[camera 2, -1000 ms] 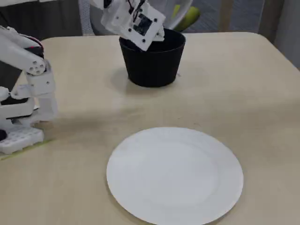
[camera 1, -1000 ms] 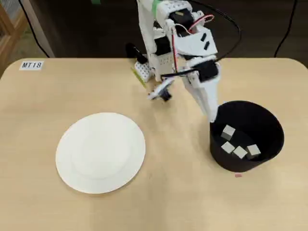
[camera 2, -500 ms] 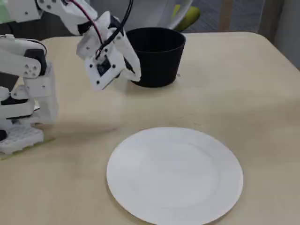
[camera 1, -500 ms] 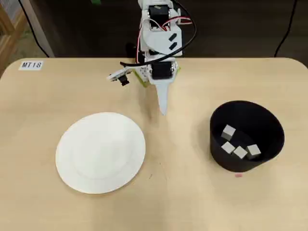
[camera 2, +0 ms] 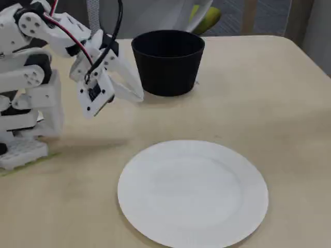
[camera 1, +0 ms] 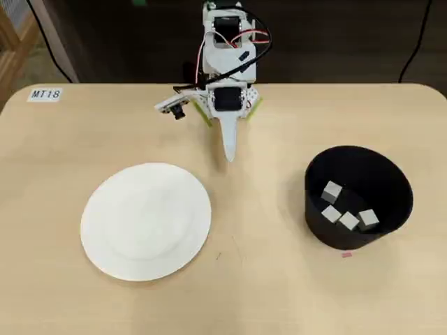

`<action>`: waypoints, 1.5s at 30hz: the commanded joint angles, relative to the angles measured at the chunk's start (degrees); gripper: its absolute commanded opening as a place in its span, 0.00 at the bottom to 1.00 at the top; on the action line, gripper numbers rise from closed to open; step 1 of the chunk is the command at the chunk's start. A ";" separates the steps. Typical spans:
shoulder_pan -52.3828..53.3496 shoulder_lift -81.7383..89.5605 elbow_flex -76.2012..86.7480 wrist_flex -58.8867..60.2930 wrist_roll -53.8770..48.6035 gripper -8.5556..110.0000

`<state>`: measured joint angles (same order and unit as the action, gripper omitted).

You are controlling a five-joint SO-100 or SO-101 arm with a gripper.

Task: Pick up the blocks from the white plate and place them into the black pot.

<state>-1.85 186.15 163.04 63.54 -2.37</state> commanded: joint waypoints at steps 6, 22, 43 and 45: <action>-0.70 0.18 3.52 0.26 -0.88 0.05; -2.37 0.18 7.21 -0.62 -0.35 0.05; -2.46 0.18 7.21 -0.62 -0.44 0.05; -2.46 0.18 7.21 -0.62 -0.44 0.05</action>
<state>-3.87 186.33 170.51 63.63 -2.46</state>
